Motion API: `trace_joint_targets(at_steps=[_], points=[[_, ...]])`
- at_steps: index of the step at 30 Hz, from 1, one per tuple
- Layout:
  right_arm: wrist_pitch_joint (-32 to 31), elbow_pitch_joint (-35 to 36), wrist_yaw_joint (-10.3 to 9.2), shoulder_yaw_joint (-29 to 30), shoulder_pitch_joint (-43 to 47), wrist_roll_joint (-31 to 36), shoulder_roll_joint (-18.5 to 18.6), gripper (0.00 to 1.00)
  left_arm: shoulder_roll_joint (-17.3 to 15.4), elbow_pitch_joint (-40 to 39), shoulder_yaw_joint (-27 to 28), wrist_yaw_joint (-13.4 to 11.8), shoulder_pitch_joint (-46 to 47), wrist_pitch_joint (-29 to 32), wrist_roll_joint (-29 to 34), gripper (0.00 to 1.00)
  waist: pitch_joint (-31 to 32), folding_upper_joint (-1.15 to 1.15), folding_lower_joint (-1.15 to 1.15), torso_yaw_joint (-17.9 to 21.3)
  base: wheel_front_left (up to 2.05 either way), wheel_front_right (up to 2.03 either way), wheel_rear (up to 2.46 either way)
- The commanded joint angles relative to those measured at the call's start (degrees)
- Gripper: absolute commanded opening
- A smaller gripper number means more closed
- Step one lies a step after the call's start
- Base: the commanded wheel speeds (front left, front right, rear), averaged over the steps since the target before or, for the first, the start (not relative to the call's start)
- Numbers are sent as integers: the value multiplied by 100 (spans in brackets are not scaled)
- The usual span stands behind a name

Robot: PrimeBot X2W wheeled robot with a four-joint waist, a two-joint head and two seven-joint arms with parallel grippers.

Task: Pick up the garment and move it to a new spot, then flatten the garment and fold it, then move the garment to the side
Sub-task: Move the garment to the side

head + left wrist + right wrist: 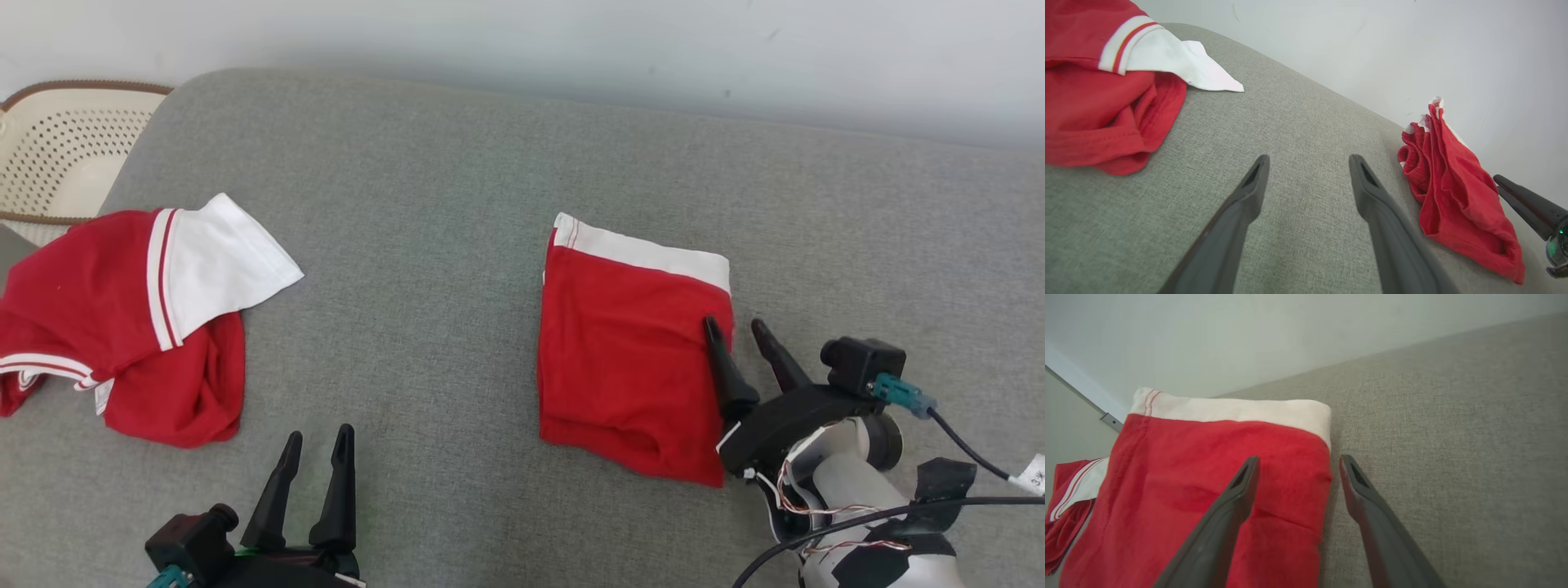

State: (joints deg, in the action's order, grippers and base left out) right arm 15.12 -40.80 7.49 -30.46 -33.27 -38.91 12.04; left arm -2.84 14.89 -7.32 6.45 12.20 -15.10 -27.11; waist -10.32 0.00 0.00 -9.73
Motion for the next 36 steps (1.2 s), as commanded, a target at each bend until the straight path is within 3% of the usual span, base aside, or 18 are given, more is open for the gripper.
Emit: trace_joint_targets(at_steps=[1,10,11,12,13,14,26,34,36], points=[[1,-78,0,-9,55,-66,-50,100,-11,15,17,-4,64,-8,-14,100,-40,0,0,-59,0,0,0],[-20,-815,3,-271,-114,-380,-215,100,-10,-14,-39,19,81,-8,17,100,-133,0,0,-332,0,0,0],[-21,-875,3,-297,-135,-395,-232,96,-11,-20,-43,19,85,-8,23,100,-134,0,0,-345,0,0,0],[-23,-921,3,-326,-147,-397,-250,60,-9,-27,-46,20,85,-8,28,100,-132,0,0,-353,0,0,0],[-20,-944,4,-356,-144,-401,-262,15,-10,-42,-48,20,91,-8,41,100,-129,0,0,-358,0,0,0],[-17,-970,4,-374,-153,-385,-259,0,-10,-48,-50,21,93,-8,49,100,-119,0,0,-355,0,0,0],[0,-515,2,235,103,71,-180,0,-10,-140,-149,-3,8,-8,286,100,181,0,0,63,0,0,0],[0,-322,2,505,421,275,-333,0,-12,-285,-232,-22,51,-8,769,100,313,0,0,889,0,0,0],[1,-254,2,566,506,331,-395,0,-11,-334,-201,-20,63,-7,920,100,322,0,0,1282,0,0,0]])
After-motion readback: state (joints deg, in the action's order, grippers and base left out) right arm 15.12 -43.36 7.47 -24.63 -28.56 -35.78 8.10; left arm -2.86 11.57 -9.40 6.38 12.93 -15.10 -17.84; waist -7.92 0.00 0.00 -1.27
